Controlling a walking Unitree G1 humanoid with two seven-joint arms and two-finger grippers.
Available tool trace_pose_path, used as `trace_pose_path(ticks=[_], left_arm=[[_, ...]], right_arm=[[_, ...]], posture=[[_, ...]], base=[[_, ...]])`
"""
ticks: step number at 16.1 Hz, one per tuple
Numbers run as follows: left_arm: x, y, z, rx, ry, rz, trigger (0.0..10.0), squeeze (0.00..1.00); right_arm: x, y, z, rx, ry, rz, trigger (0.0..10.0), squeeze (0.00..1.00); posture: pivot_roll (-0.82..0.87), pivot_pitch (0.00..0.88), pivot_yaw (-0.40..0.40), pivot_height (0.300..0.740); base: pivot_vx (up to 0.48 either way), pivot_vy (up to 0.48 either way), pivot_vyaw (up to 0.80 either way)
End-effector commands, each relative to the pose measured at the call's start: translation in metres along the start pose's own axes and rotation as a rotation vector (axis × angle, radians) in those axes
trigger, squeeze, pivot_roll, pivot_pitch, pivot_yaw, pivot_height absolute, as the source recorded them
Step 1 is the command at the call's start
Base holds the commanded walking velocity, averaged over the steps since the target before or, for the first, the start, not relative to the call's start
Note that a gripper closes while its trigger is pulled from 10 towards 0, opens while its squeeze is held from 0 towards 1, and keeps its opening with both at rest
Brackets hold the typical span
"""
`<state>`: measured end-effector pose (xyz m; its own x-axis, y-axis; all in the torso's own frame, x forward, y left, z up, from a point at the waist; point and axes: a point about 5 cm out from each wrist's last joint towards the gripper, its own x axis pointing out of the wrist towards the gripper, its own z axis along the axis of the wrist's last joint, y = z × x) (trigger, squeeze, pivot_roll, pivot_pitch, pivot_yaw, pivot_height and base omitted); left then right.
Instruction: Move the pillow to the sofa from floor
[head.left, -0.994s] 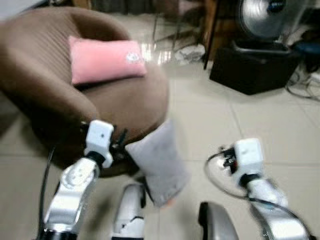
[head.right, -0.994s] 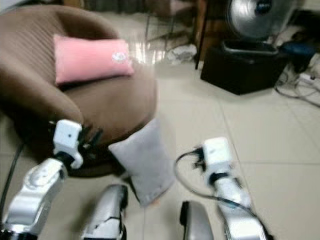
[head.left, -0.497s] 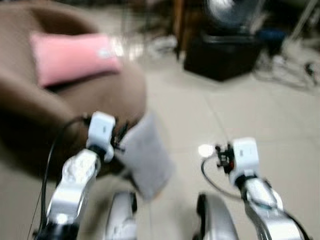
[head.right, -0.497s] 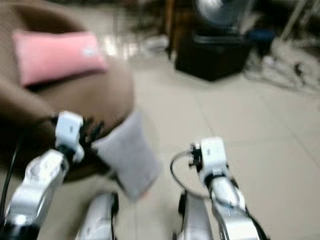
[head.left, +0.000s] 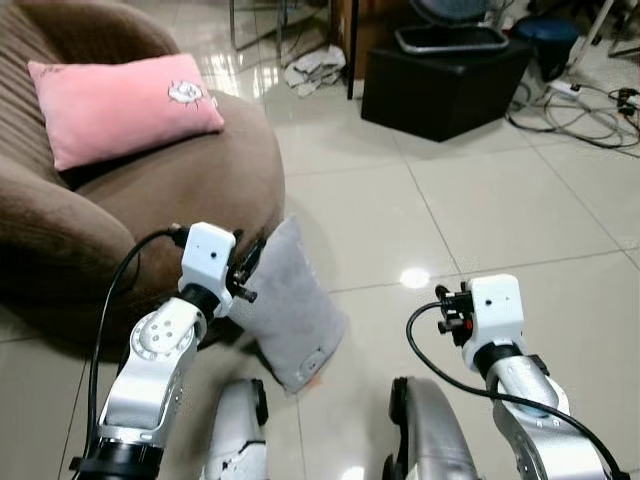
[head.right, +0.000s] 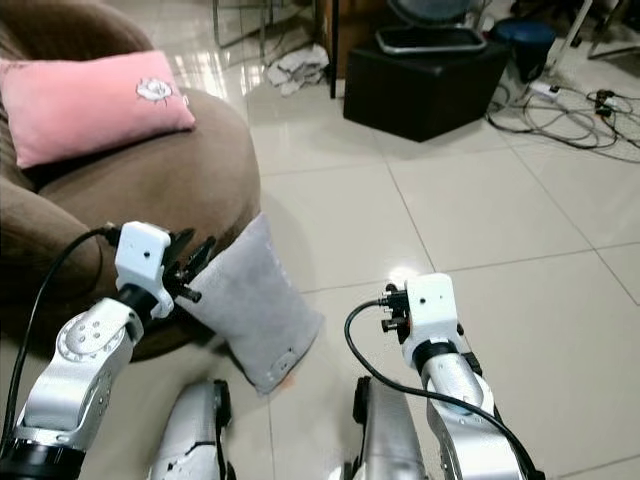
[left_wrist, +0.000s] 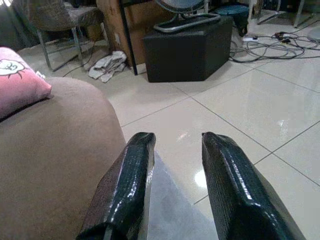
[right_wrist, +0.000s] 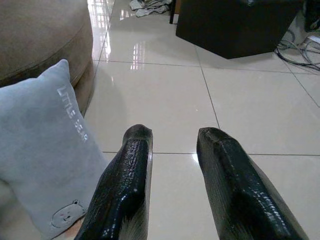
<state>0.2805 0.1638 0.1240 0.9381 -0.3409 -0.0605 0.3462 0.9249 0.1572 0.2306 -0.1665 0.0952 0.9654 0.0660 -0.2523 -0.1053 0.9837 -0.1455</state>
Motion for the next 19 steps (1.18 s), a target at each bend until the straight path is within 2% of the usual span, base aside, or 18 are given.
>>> trace_pose_path(ticks=[1,14,15,19], left_arm=[[0.0006,0.0028,-0.0011,0.009,0.007,0.003,10.0,0.00],[0.0026,0.0040,-0.0009,0.011,0.006,0.000,10.0,0.00],[0.0029,0.0038,-0.0008,0.011,0.005,-0.003,10.0,0.00],[0.0031,0.0037,-0.0012,0.010,0.005,-0.006,10.0,0.00]], right_arm=[[0.0003,0.0007,-0.0019,-0.003,0.000,0.009,10.0,0.00],[0.0005,0.0017,-0.0012,0.001,-0.002,0.030,10.0,0.00],[0.0002,0.0027,-0.0014,0.021,0.000,0.033,10.0,0.00],[-0.0002,0.0018,-0.0026,0.007,0.003,0.032,10.0,0.00]], posture=[[0.04,0.087,0.036,0.566],[0.04,0.095,0.039,0.566],[0.04,0.095,0.039,0.566],[0.04,0.095,0.039,0.566]], base=[[0.326,0.000,0.00],[0.348,0.000,0.00],[0.356,0.000,0.00],[0.355,0.000,-0.59]])
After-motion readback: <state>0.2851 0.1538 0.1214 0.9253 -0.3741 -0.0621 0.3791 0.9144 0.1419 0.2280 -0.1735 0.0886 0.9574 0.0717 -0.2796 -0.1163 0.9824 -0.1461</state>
